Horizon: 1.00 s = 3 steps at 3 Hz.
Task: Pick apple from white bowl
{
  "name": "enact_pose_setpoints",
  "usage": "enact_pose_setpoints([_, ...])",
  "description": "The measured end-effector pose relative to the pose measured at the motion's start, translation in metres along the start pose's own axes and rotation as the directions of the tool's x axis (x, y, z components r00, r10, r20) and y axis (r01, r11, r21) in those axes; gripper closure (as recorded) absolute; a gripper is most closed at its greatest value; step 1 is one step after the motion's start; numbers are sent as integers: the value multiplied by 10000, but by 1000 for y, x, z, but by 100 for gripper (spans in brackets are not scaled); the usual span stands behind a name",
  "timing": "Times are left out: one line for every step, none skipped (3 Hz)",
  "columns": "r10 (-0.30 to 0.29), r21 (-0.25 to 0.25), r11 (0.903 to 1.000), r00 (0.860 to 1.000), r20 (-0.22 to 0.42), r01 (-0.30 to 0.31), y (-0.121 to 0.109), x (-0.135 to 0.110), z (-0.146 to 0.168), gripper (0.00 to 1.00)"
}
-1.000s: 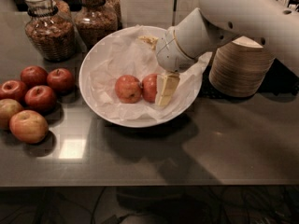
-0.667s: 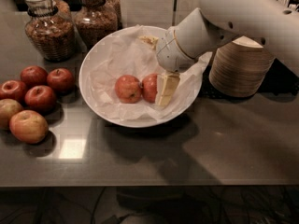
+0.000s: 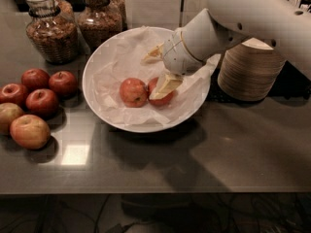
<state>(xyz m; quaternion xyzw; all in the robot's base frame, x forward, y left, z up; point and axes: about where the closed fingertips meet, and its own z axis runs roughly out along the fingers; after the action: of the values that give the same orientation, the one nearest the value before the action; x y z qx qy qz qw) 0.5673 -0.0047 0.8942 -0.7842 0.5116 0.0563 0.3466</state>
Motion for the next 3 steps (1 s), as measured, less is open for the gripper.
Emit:
enact_pose_setpoints([129,-12,9999,9999,-22,-129,3,5,0,40])
enact_pose_setpoints([604,-157,9980,9982,-3,-604,19,23,3,28])
enact_pose_setpoints([850,-427,9955,9964,63,-846,34,31,8,19])
